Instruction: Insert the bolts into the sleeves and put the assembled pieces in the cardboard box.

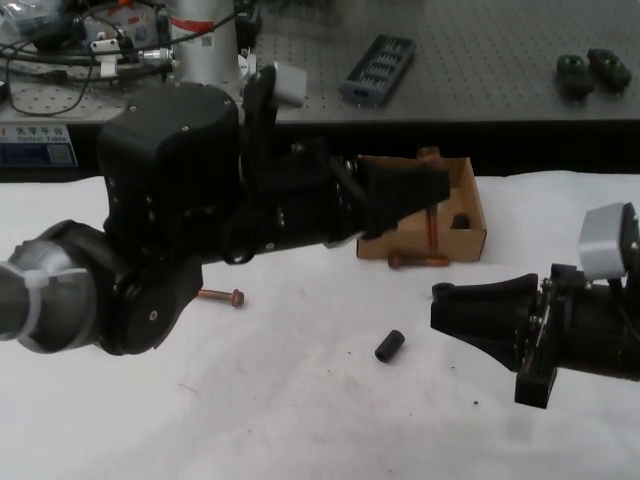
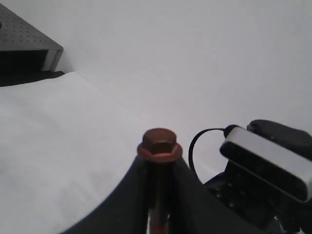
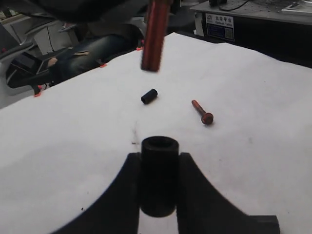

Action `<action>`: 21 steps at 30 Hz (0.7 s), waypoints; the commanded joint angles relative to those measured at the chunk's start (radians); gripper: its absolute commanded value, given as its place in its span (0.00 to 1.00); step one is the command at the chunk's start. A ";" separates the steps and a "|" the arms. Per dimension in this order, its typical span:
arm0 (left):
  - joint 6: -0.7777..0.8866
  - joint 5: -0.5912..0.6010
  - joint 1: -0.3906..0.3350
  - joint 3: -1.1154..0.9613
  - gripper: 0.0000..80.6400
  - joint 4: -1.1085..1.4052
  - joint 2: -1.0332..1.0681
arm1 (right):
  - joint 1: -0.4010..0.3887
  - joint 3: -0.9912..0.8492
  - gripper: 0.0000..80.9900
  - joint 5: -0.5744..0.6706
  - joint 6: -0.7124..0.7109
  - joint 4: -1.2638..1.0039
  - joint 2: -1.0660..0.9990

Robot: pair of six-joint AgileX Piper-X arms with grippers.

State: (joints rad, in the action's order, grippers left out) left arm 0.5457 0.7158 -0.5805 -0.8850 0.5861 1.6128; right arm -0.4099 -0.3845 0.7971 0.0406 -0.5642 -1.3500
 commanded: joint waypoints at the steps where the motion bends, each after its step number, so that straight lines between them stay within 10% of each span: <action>1: -0.079 0.057 -0.002 -0.015 0.01 0.014 0.031 | 0.004 -0.001 0.07 0.033 0.010 -0.034 0.015; 21: -0.092 0.059 -0.053 -0.015 0.01 0.048 0.051 | 0.000 -0.002 0.07 0.052 0.027 -0.034 0.015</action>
State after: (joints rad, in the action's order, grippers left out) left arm 0.4604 0.7628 -0.6142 -0.8850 0.5999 1.6652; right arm -0.4099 -0.3845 0.8302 0.0671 -0.5804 -1.3500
